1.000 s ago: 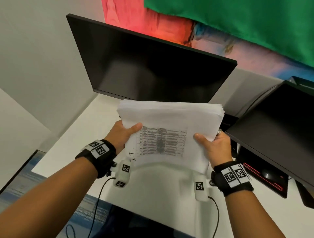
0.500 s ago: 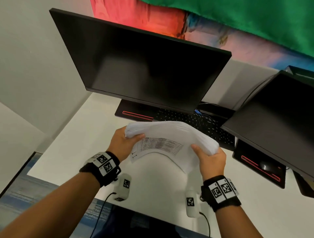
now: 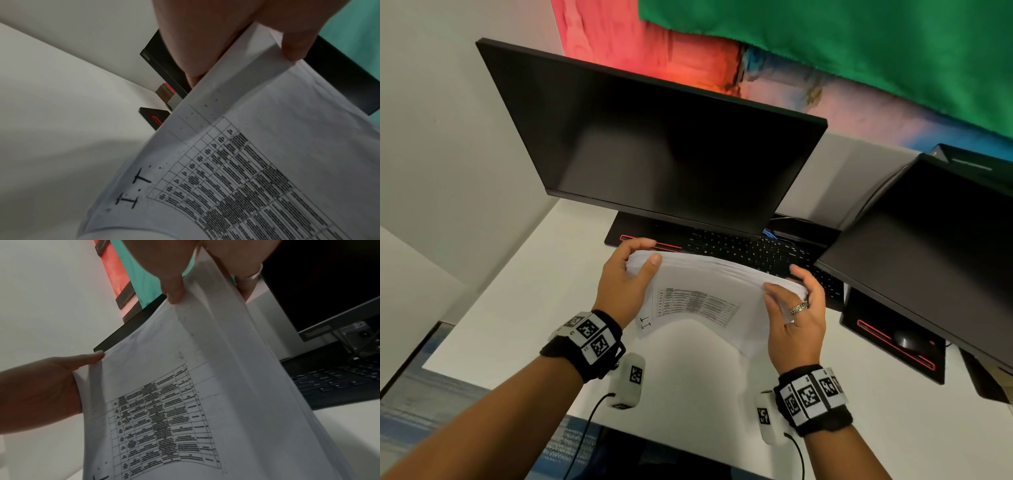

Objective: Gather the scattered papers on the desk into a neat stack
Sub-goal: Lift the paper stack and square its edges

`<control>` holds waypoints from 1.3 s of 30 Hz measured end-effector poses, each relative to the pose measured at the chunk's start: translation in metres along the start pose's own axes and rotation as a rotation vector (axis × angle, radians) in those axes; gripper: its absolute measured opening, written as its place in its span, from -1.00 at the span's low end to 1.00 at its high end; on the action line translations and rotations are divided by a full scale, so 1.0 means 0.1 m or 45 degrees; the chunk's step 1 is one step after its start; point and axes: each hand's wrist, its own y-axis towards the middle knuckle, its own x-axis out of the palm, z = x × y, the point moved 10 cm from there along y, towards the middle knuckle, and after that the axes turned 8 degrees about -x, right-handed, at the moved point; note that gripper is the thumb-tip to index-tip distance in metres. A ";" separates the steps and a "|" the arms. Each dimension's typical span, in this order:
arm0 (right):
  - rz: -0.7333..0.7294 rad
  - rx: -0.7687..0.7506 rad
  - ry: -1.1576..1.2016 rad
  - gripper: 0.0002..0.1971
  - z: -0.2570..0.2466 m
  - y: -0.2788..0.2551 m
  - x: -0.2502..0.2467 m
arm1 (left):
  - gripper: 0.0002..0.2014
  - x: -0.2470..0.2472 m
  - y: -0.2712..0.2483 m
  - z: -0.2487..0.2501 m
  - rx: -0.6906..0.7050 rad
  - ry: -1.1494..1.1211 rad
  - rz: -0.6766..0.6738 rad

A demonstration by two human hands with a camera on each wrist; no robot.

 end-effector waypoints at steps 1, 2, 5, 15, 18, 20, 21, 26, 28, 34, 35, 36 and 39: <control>-0.001 0.002 -0.006 -0.78 0.00 0.00 0.00 | -0.84 0.00 0.00 -0.01 -0.008 -0.012 0.010; -0.002 0.009 -0.001 -0.78 0.01 0.00 0.01 | -0.83 0.00 0.00 -0.02 -0.018 -0.024 0.018; -0.006 0.070 0.046 -0.77 0.05 0.00 0.02 | -0.81 0.01 0.03 -0.06 -0.058 -0.067 0.015; 0.001 0.053 0.009 -0.82 0.04 0.00 -0.01 | -0.80 0.02 0.11 -0.08 -0.115 -0.100 0.013; -0.034 0.043 0.018 -0.76 0.01 -0.03 0.02 | -0.84 0.02 0.12 -0.11 -0.135 -0.077 0.038; -0.026 0.082 0.025 -0.72 0.02 -0.05 0.02 | -0.86 0.01 0.11 -0.11 -0.135 -0.078 0.044; -0.021 0.095 0.008 -0.71 0.02 -0.05 0.02 | -0.86 0.01 0.11 -0.11 -0.132 -0.084 0.051; -0.006 0.075 -0.024 -0.75 0.00 -0.06 0.01 | -0.88 -0.01 0.12 -0.09 -0.111 -0.093 0.079; -0.012 0.083 -0.021 -0.77 0.00 -0.07 0.01 | -0.87 0.00 0.11 -0.07 -0.102 -0.073 0.080; -0.046 0.150 0.032 -0.82 0.01 -0.07 0.03 | -0.90 0.00 0.08 -0.08 -0.092 -0.050 0.066; -0.050 0.132 0.035 -0.82 -0.01 -0.06 0.04 | -0.90 0.00 0.08 -0.08 -0.090 -0.042 0.070; -0.052 0.111 0.031 -0.83 -0.03 -0.05 0.04 | -0.90 -0.01 0.08 -0.08 -0.089 -0.032 0.074; -0.077 0.065 -0.019 -0.87 -0.07 -0.03 0.05 | -0.90 0.00 0.07 -0.06 -0.086 -0.025 0.077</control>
